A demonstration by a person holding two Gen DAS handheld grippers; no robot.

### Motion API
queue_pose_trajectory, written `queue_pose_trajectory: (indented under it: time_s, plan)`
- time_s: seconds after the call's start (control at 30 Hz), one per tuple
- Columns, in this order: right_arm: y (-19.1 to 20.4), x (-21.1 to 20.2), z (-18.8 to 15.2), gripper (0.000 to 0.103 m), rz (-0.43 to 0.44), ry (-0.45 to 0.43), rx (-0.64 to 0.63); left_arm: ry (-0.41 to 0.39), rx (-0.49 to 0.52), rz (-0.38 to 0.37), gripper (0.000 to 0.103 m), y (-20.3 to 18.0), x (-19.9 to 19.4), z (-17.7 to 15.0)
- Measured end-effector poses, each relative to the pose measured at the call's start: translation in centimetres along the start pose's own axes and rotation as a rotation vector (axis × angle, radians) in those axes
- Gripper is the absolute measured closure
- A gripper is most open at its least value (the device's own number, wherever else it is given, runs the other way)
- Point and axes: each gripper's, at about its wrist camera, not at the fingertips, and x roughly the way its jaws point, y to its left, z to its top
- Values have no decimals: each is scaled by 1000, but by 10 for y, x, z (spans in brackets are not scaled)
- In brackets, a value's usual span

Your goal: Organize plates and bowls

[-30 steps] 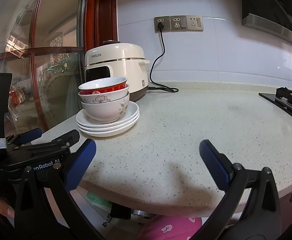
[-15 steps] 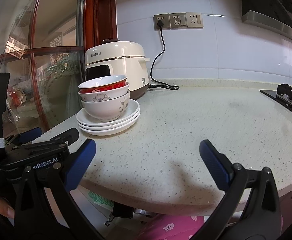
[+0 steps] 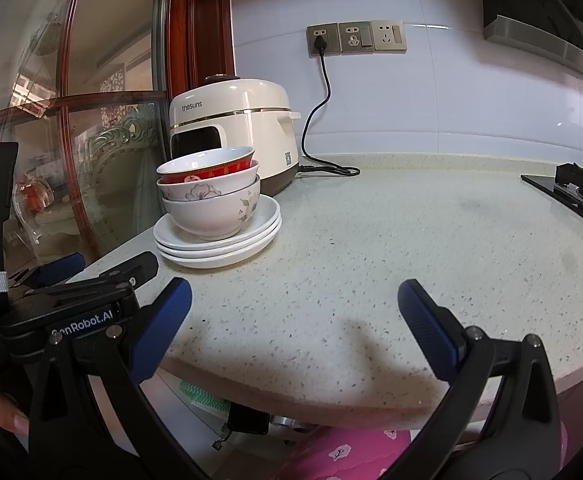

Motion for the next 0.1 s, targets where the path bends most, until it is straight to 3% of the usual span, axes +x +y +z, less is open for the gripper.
queue_pose_trajectory:
  time_s: [0.1]
  plan:
    - [0, 0, 0, 0, 1, 1, 2, -2, 5, 1, 0, 0, 0, -1]
